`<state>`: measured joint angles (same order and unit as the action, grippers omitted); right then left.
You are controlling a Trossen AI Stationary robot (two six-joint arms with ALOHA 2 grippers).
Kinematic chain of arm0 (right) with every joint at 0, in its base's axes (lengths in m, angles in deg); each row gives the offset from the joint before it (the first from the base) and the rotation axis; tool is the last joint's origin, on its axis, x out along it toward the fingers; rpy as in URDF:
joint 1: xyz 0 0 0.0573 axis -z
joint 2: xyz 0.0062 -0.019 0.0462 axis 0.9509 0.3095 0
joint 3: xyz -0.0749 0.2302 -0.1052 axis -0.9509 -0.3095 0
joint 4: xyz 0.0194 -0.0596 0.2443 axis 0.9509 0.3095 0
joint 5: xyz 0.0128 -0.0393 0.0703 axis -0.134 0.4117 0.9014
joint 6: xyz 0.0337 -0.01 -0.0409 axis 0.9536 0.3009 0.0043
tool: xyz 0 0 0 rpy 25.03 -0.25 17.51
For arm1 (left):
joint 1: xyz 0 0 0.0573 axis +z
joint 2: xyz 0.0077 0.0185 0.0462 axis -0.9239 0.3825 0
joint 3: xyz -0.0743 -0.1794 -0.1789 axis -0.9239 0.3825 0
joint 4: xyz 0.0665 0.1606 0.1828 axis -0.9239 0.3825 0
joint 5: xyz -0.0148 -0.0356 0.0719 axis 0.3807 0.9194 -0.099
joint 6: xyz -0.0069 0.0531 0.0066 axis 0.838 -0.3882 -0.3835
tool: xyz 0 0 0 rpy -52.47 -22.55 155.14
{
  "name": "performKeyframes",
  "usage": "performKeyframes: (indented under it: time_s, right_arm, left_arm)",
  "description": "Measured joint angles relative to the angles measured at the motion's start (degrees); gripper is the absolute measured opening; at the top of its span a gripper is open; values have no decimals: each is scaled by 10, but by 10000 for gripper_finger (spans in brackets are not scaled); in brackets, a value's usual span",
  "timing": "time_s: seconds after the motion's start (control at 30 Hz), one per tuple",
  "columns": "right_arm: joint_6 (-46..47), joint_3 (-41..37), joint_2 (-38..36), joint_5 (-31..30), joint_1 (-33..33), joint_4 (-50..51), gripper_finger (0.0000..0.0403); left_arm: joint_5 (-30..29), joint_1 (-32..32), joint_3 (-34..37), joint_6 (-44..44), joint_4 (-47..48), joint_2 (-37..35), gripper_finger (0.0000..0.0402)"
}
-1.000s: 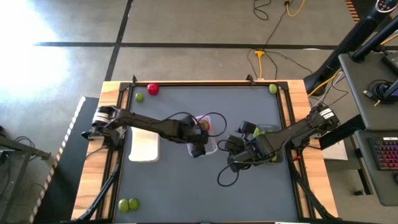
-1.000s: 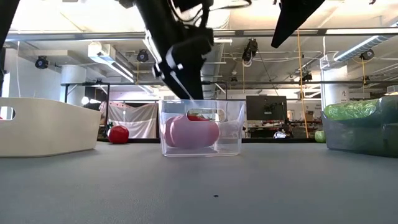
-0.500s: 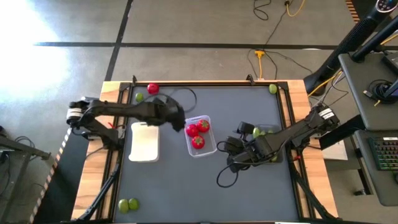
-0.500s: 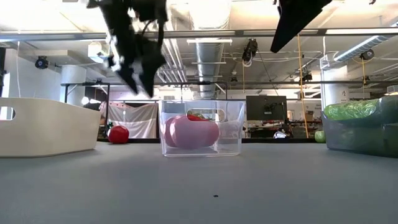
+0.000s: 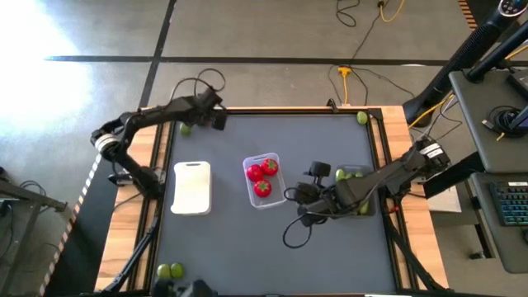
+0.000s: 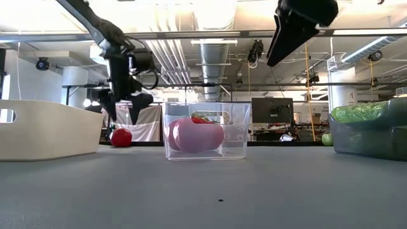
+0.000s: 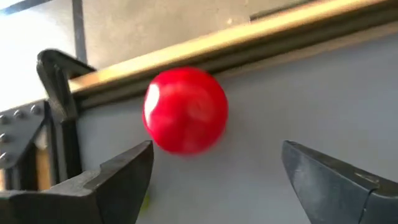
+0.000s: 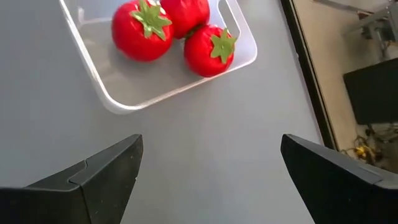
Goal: Sort produce into baskets
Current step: Put the red tomato into the transparent bin
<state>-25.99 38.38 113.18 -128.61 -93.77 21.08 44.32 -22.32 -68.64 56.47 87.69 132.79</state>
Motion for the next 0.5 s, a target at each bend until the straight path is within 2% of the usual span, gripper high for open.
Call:
performKeyframes:
  time_s: [0.17,0.5]
  right_arm:
    - [-22,-7,0,1,19,-3,375]
    - [-22,-8,0,5,33,-4,375]
  left_arm:
    - [1,39,-27,-13,-21,34,347]
    - [36,80,-64,6,10,115,357]
